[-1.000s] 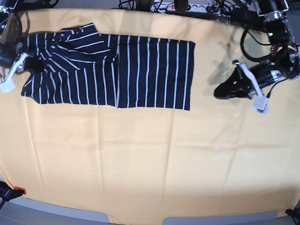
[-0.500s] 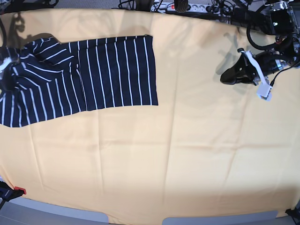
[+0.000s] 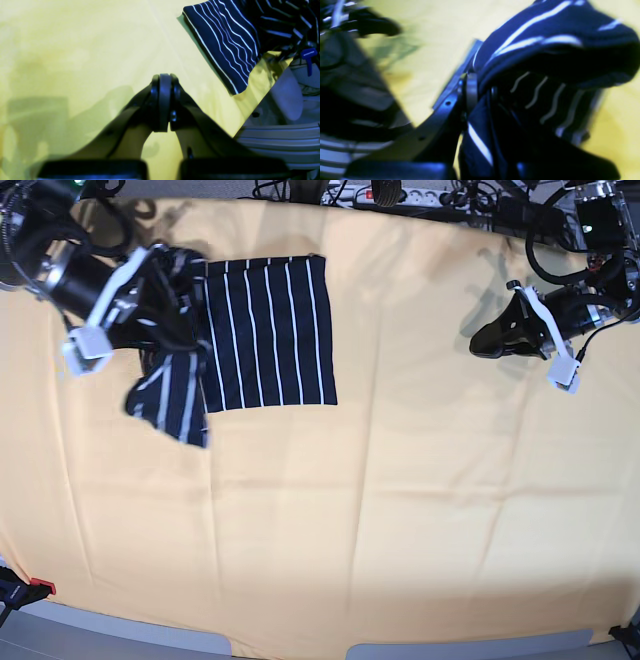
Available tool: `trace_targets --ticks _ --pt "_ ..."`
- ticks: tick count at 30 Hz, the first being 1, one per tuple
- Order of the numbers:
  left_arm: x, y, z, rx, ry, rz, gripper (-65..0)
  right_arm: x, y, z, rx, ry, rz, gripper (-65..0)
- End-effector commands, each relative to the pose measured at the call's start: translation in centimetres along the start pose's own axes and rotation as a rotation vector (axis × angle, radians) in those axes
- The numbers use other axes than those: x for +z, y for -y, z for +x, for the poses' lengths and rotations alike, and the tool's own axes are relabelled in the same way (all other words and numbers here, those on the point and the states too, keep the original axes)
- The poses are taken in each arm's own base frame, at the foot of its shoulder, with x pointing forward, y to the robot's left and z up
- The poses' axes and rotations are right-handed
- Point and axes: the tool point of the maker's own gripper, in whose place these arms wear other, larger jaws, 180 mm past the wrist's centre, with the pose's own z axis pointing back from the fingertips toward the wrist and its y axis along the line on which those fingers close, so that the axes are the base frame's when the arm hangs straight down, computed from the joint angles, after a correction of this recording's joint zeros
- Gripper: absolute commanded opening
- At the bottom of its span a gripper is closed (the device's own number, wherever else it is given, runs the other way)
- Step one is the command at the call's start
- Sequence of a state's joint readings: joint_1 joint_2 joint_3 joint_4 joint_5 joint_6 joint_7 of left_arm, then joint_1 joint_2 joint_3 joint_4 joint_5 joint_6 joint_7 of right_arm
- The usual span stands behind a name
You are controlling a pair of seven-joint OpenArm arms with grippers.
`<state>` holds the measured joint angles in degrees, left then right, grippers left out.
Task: Fold the T-shirt properly
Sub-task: 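Release with the left gripper and fold the collar end over with the right gripper, then grasp opposite edges of the folded bundle with both grippers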
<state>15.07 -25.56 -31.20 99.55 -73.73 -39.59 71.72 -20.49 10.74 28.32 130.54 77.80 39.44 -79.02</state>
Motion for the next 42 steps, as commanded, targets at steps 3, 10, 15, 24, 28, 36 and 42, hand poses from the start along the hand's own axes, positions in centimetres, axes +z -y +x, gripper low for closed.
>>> trace_targets --ticks 3,10,15,24,28,36,42 --pt "0.4 0.3 1.4 -0.031 0.036 -0.012 -65.0 -1.6 -2.6 1.2 0.027 0.049 0.107 -65.0" --pt "0.4 0.3 1.4 -0.031 0.036 -0.012 -65.0 -5.7 -4.1 1.5 0.074 0.078 0.072 -65.0" --pt "0.4 0.3 1.4 -0.031 0.036 -0.012 -65.0 -7.8 -6.1 1.2 0.155 0.062 0.098 -65.0" --pt "0.4 0.4 1.4 -0.029 0.041 -0.017 -65.0 -9.6 -11.5 2.5 0.205 0.127 0.272 -20.3" --pt "0.4 0.4 1.4 -0.030 0.040 -0.017 -65.0 -10.4 -10.2 4.1 0.320 0.130 0.214 -20.2" --pt "0.6 2.4 1.5 -0.009 0.034 -0.129 -65.0 -9.6 -5.5 5.7 0.363 0.129 0.056 -25.5" --pt "0.5 4.5 1.9 -0.110 -0.008 -0.149 -65.0 -7.5 -0.5 5.3 0.400 0.077 -0.112 -65.0"
